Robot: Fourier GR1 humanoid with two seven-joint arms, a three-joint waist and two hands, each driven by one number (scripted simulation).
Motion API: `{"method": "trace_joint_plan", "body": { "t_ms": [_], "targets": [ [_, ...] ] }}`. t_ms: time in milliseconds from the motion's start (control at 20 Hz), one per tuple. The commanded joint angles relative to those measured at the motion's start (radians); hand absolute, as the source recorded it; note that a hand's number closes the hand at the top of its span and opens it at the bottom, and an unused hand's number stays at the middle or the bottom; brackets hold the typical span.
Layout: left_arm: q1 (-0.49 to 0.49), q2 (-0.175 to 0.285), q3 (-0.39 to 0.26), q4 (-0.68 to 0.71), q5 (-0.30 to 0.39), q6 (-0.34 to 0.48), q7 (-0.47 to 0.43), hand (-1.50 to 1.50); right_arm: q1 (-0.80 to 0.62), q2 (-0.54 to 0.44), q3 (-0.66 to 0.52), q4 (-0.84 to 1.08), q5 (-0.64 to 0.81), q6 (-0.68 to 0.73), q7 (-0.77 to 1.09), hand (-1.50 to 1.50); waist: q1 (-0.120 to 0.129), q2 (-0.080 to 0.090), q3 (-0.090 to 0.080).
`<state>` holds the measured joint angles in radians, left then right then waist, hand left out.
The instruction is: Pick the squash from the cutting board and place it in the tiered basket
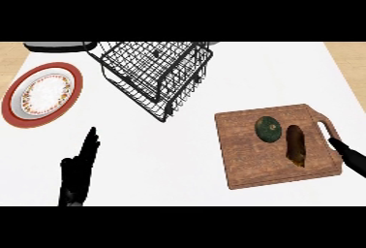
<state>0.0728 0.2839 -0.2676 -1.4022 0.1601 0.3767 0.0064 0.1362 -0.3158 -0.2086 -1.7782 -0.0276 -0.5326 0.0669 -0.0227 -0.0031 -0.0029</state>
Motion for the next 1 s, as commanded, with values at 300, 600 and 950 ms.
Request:
{"method": "trace_joint_plan", "body": {
  "t_ms": [300, 600, 950],
  "targets": [
    [0.008, -0.035, -0.045, 0.008, -0.026, -0.007, -0.022, 0.00, 0.090, -0.288, 0.238, -0.169, 0.349, 0.163, 0.579, -1.50, 0.049, 0.011, -0.007],
    [-0.022, -0.028, -0.011, 0.026, -0.013, -0.027, -0.019, 0.00, -0.051, -0.302, 0.355, -0.284, 0.615, 0.249, 1.013, -1.50, 0.039, 0.006, -0.001],
    [-0.030, -0.029, 0.028, 0.078, -0.014, -0.052, -0.047, 0.00, -0.256, -0.119, 0.513, -0.097, 0.838, 0.350, 1.157, -1.50, 0.035, 0.006, 0.001]
  ]
}}
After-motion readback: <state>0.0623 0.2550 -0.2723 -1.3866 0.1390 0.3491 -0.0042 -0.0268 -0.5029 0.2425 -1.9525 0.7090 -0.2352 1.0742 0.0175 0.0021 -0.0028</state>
